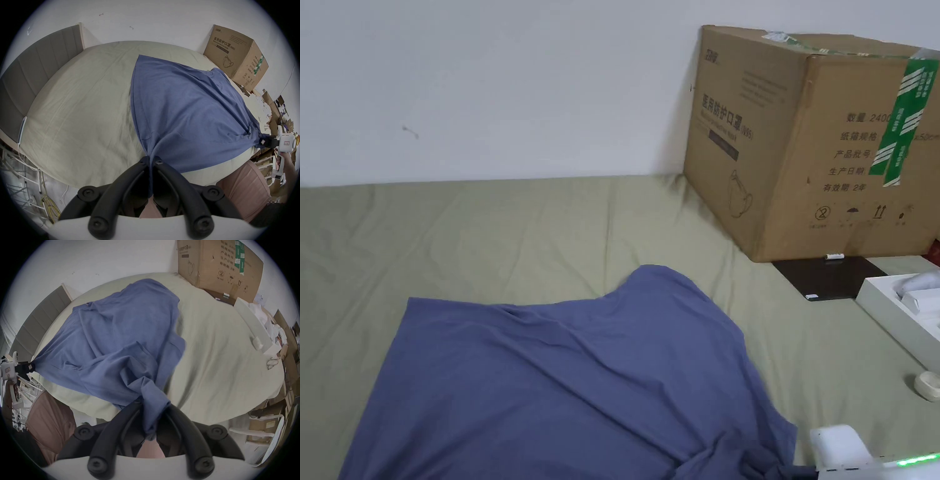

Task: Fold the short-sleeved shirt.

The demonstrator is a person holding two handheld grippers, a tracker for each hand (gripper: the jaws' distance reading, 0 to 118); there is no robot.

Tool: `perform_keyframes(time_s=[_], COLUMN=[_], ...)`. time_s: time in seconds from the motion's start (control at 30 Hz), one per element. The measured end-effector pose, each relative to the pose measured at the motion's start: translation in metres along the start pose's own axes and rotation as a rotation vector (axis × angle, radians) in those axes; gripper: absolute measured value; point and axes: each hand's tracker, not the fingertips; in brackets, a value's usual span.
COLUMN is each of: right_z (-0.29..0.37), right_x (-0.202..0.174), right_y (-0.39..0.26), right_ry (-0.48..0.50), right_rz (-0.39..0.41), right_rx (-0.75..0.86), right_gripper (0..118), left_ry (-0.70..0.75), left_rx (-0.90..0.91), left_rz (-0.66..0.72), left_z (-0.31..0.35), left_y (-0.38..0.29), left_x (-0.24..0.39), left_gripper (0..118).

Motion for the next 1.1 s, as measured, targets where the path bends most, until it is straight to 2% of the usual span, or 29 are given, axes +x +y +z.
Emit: perform_keyframes(time_s=[0.2,0.33,0.4,0.57,0.77,0.93,1.1], right_z=[0.03,0.064,0.066,0.078,0.068,0.037,-0.017], right_x=[0.004,-0.018,-0.006,-0.013,-0.005,-0.002,-0.004], right_y=[-0.002,-0.024,-0.029,-0.027,0.035,0.118,0.181], right_ry=[0.049,0.03,0.045,0.049,0.068,0.07,0.038], right_rz=[-0.04,-0.005,-0.001,0.003,-0.06,-0.05,-0.118], right_rx=[0.014,-0.004,-0.031,-0.058,-0.086,-0.142,-0.201], right_gripper=[10,10,10,10,10,10,10], left_ry=[-0.027,-0.037,-0.039,-0.08,-0.133,-0.172,-0.163], left_rx=[0.018,-0.022,-0.07,-0.159,-0.177,-0.273,-0.361], left_rz=[0.002,-0.028,-0.044,0.033,0.06,0.055,0.156], left_z=[0.02,0.029,0.033,0.028,0.003,-0.039,-0.1], left_y=[0.0,-0.015,-0.025,-0.023,0.041,0.116,0.169], left_x=[-0.01,-0.018,-0.019,-0.028,-0.044,-0.05,-0.058], left_gripper=[3,3,3,3,3,3,3])
